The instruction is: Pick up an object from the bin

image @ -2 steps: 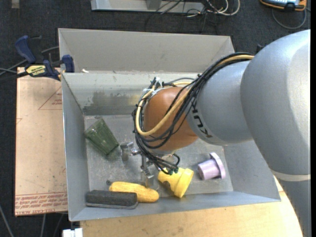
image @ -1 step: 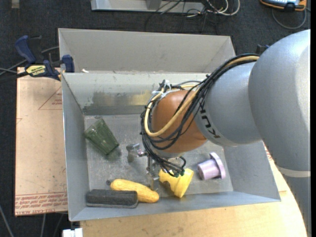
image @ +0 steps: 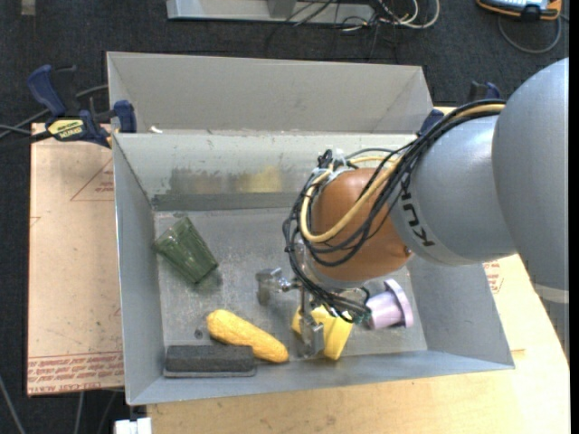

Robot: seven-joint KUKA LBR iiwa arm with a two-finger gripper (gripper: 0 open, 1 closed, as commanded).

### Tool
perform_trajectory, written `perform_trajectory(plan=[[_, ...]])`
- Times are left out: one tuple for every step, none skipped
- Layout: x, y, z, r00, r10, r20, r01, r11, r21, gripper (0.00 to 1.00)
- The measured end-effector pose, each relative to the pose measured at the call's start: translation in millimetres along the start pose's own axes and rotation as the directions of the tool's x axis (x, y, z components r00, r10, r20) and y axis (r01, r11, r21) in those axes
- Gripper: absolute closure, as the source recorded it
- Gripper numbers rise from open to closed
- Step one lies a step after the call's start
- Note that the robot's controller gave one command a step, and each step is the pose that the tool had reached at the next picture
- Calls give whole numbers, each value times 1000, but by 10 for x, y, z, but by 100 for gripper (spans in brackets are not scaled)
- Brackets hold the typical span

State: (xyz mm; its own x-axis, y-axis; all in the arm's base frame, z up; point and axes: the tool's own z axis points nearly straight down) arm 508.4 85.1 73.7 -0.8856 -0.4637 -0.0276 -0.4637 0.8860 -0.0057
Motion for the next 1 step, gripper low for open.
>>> perform_trajectory(plan=[[-3, -209, -127, 999, 38, 5, -38, 999, 2, 0]])
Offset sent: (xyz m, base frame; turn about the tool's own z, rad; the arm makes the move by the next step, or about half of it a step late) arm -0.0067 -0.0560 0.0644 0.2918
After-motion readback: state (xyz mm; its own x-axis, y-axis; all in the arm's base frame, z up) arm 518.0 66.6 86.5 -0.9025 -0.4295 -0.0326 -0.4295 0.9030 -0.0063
